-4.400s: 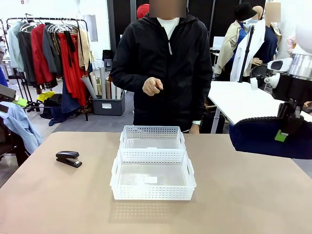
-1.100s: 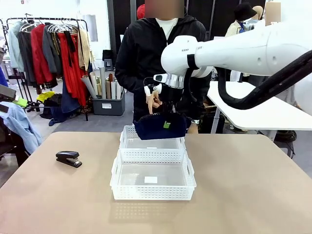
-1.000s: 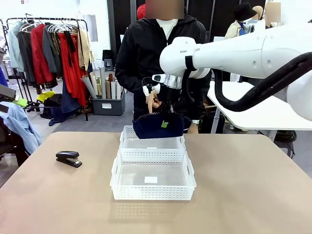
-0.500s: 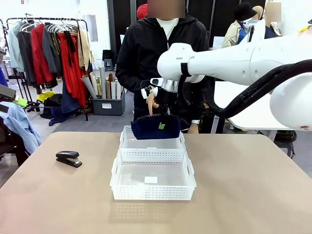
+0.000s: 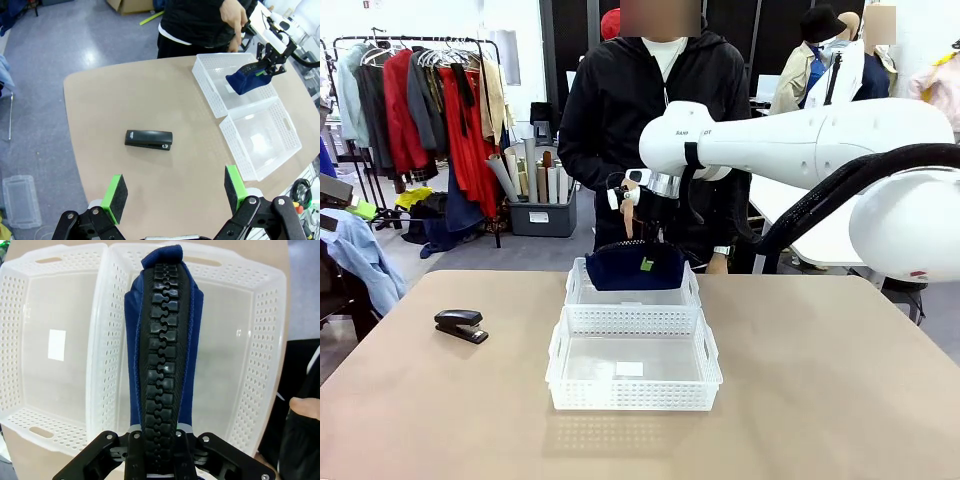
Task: Distribute items into two baskets.
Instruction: Place the picked Pencil pouch into the Organizing basket as instructed by the person.
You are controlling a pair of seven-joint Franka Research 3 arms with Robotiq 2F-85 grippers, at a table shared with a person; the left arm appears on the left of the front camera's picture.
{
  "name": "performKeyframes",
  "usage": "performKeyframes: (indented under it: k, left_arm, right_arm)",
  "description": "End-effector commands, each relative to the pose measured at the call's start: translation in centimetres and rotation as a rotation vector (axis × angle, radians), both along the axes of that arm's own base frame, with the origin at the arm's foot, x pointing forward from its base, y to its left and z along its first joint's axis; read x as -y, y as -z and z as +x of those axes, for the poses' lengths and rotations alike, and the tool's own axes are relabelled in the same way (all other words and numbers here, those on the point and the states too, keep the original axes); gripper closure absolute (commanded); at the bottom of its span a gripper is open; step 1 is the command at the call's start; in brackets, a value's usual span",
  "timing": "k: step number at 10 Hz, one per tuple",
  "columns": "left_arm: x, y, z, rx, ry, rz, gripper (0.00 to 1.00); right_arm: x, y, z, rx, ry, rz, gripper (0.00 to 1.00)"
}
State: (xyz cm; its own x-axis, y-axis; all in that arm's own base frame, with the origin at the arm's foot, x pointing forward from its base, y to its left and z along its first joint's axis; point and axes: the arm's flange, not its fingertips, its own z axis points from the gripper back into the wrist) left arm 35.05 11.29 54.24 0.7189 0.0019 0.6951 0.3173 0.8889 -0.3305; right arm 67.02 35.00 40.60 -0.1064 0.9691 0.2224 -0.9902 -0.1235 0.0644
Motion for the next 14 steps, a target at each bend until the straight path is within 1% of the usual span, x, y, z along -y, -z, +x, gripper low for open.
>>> performKeyframes:
  k: [1, 4, 5, 8, 9, 10, 12, 14]
  left_arm:
    - [-0.1, 0.1, 0.0, 0.003, 0.007, -0.007, 0.0]
    - [-0.1, 0.1, 0.0, 0.003, 0.007, -0.007, 0.0]
    - [-0.1, 0.1, 0.0, 0.003, 0.007, -0.007, 0.0]
    - [-0.1, 0.1, 0.0, 0.003, 0.007, -0.007, 0.0]
    - [-0.1, 0.1, 0.0, 0.003, 0.007, -0.007, 0.0]
    - [-0.1, 0.1, 0.0, 0.003, 0.007, -0.007, 0.0]
    - [-0.1, 0.1, 0.0, 0.003, 0.007, -0.007, 0.0]
    - [-0.1, 0.1, 0.0, 0.003, 0.007, -0.007, 0.0]
  right_arm:
    - [-0.3, -0.7, 1.3, -0.022, 0.036, -0.011, 1.0]
    - [-0.3, -0.1, 1.3, -0.048, 0.022, -0.007, 1.0]
    - [0.4, 0.9, 0.3, -0.018, 0.01, -0.009, 1.0]
    - [0.4, 0.9, 0.3, -0.018, 0.01, -0.009, 1.0]
    - [0.4, 1.2, 0.2, -0.029, 0.007, -0.013, 1.0]
    - [1.1, 1.8, -0.3, -0.011, -0.009, 0.002, 1.0]
    - [0.9, 3.4, 0.3, 0.012, 0.0, 0.055, 1.0]
    - [1.1, 4.2, 0.4, 0.042, -0.011, 0.08, 1.0]
